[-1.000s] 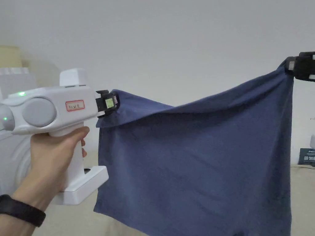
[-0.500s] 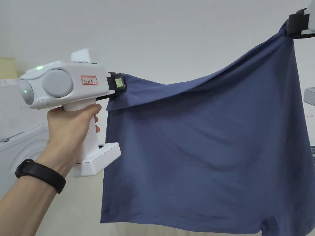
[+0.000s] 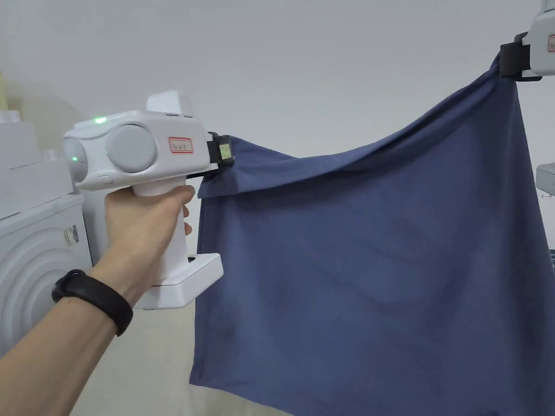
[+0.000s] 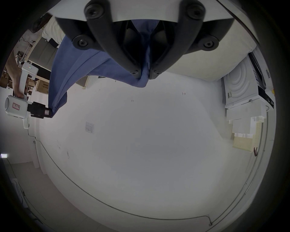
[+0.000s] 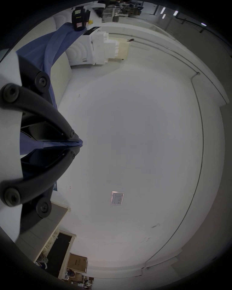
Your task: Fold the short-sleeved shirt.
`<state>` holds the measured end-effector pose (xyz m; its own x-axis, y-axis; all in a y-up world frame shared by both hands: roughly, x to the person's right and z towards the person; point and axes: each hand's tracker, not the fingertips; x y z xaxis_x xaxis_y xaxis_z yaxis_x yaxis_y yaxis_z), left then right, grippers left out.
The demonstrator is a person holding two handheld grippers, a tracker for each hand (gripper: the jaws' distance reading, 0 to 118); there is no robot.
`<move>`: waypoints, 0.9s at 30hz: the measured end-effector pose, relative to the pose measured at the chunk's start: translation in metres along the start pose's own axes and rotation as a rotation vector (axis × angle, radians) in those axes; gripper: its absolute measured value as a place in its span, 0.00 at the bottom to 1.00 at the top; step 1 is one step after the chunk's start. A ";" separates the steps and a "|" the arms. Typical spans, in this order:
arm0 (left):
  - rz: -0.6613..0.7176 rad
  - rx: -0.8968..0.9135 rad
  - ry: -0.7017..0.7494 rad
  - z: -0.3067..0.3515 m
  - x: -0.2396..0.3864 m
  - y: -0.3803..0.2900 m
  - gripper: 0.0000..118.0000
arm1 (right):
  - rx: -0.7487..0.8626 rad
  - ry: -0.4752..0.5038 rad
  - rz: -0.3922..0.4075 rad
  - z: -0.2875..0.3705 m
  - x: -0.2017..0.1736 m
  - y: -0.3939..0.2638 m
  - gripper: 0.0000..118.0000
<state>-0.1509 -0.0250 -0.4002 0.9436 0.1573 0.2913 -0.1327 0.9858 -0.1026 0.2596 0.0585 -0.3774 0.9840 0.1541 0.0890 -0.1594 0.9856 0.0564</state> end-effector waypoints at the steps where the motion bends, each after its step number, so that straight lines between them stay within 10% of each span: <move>1: -0.006 -0.010 0.004 -0.009 0.000 0.001 0.07 | -0.002 0.003 -0.002 -0.008 0.000 -0.001 0.03; 27: 0.036 -0.167 0.052 -0.203 -0.056 -0.081 0.07 | -0.179 -0.031 0.000 -0.197 -0.026 -0.090 0.03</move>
<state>-0.1312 -0.1253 -0.6009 0.9541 0.1850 0.2356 -0.1187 0.9556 -0.2696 0.2635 -0.0205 -0.5803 0.9807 0.1544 0.1201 -0.1398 0.9827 -0.1215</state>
